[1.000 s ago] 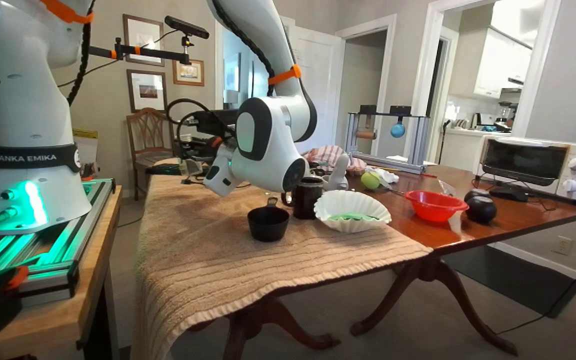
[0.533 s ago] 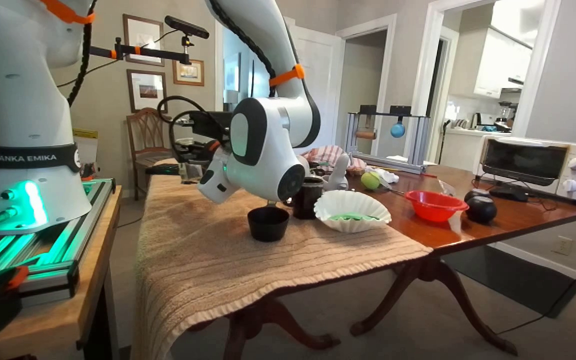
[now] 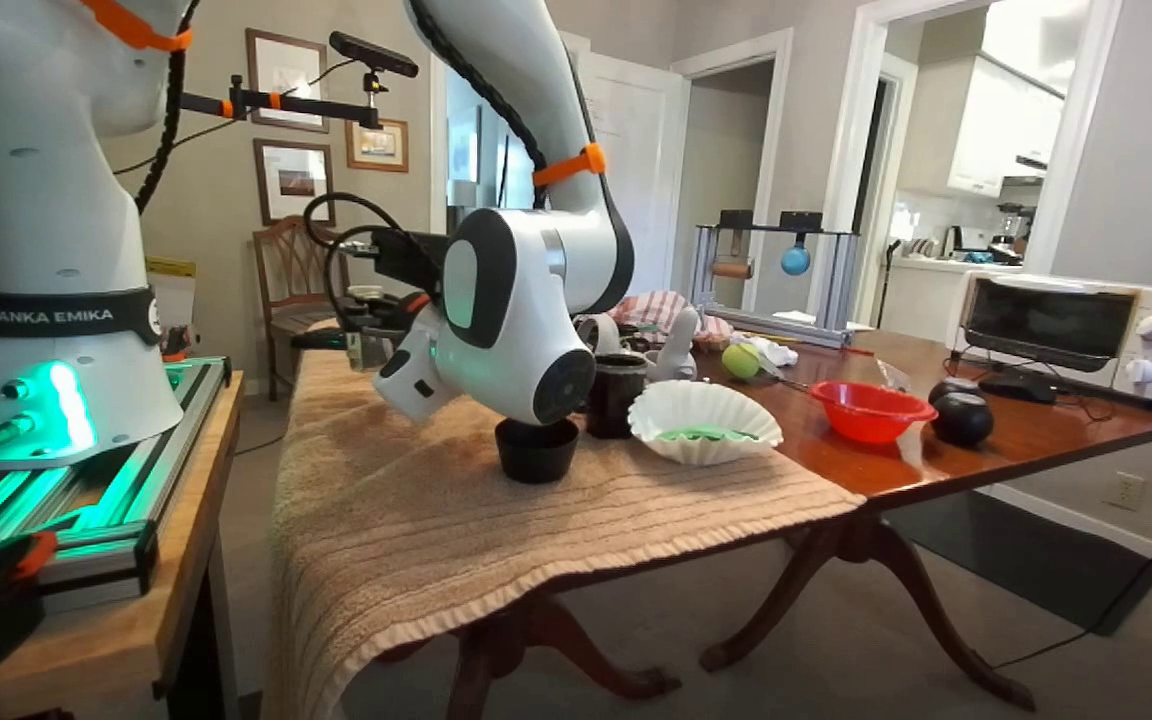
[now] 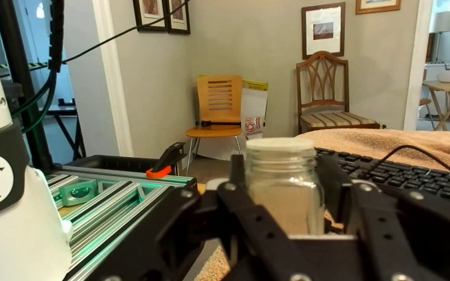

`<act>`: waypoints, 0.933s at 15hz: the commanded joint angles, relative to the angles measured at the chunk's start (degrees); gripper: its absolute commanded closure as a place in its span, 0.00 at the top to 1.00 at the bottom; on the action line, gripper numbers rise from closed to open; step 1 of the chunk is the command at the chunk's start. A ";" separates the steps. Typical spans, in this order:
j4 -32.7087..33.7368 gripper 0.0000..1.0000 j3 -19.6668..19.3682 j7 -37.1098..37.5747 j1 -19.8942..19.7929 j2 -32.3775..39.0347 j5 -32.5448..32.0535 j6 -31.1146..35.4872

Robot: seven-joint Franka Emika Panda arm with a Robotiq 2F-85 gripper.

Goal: Place the glass jar upright.

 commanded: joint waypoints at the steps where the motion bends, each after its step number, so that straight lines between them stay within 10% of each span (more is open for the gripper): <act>1: -0.73 0.24 -0.65 1.69 -0.22 0.94 1.98 1.18; 14: -3.61 0.24 -1.93 4.14 0.45 -0.31 5.01 7.42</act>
